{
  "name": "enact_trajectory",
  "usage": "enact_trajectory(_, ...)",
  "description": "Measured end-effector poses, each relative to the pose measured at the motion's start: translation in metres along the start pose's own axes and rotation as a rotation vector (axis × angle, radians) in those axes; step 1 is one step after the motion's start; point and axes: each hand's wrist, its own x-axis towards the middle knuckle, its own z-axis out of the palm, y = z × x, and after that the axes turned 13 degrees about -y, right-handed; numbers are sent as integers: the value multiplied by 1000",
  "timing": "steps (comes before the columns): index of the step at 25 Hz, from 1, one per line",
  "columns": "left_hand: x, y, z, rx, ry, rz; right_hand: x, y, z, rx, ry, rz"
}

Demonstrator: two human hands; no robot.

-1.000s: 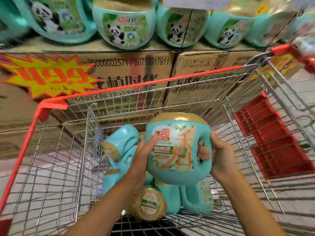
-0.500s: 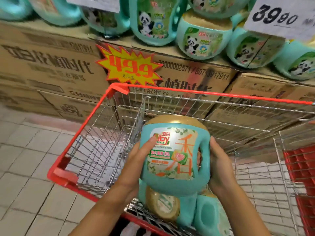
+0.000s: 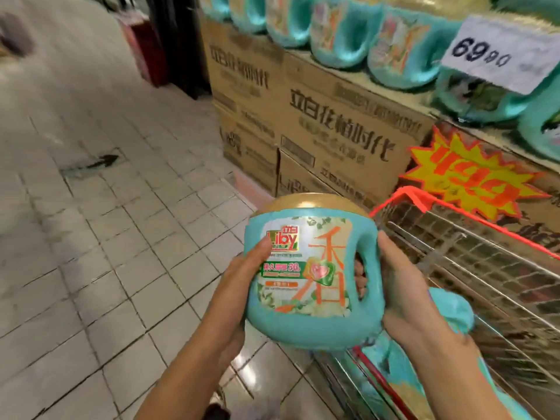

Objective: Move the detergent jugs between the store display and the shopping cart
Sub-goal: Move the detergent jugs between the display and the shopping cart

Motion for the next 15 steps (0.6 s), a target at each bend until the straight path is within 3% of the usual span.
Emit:
enact_trajectory(8,23,104,-155,90,23,12,134,48,123,-65,-8,42)
enact_trajectory(15,144,193,-213,124,-50,31,255,-3,173,-2,-29,-97)
